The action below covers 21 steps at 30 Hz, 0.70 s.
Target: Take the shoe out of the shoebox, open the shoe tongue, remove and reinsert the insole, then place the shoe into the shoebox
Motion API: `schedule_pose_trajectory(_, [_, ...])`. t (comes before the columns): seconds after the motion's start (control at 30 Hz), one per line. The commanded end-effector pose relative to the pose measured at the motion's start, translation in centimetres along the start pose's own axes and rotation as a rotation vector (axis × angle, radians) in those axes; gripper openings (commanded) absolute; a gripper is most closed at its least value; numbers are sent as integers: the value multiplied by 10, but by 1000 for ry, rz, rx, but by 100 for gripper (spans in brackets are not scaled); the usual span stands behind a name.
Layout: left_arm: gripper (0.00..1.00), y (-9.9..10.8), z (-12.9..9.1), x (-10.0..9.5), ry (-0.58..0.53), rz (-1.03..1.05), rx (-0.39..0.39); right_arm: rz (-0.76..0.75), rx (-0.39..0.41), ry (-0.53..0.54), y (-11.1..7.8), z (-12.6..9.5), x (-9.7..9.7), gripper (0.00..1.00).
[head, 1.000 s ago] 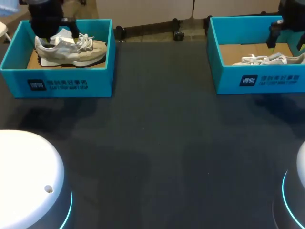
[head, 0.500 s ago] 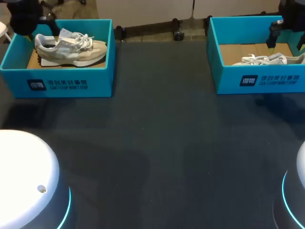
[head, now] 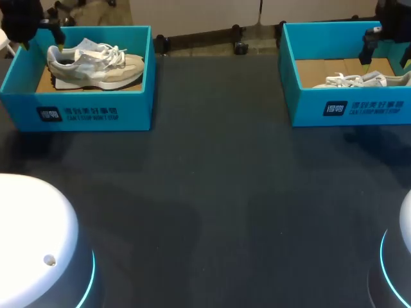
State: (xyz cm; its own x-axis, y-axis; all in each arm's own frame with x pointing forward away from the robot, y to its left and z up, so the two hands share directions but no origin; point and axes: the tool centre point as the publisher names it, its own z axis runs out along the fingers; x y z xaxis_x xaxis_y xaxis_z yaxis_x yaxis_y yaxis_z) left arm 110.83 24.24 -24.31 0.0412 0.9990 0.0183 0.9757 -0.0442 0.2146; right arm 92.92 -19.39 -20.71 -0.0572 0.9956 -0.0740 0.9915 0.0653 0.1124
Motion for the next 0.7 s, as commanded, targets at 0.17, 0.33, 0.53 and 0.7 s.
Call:
schedule_pose_trajectory(0.17, [100,31,25,10,-29,1,14,0,-1,0,0,0,0,100])
schedule_pose_trajectory(0.33, [100,43,41,16,-26,-4,39,0,-1,0,0,0,0,100])
schedule_pose_trajectory(0.53, [93,59,56,19,-19,-4,55,0,-1,0,0,0,0,100])
schedule_pose_trajectory(0.7, [95,74,67,21,-40,0,64,0,-1,0,0,0,0,100])
